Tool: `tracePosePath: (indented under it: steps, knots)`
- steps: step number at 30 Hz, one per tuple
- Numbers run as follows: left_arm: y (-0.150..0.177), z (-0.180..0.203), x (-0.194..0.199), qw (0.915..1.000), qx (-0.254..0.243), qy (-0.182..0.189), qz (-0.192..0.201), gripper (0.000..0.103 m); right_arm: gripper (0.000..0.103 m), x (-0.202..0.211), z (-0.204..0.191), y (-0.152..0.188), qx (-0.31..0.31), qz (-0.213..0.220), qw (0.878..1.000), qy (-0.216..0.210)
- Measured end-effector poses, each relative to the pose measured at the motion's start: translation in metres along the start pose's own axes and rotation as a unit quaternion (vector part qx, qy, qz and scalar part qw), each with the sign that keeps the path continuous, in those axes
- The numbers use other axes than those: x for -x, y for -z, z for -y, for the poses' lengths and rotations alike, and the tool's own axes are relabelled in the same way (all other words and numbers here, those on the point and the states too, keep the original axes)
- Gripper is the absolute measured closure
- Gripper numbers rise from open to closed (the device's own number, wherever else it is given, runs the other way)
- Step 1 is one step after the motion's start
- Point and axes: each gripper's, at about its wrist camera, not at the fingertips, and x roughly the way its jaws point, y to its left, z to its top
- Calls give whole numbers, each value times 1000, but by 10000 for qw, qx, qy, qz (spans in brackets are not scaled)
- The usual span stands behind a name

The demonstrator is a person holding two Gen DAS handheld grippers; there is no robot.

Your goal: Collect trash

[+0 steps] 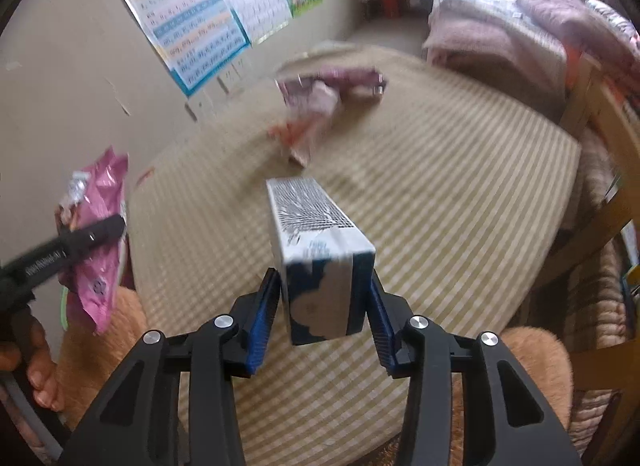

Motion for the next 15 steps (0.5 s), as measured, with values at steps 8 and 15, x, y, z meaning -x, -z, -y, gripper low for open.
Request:
tracePosePath:
  steps: [8,15]
  knots:
    - [2,-22,12,9996,215,100,129,69,66,22,-35,-14,443,275,9986,33]
    - [5,-47,19,9987,441,92,227,69,66,27,-62,-25,704,318,9970,18]
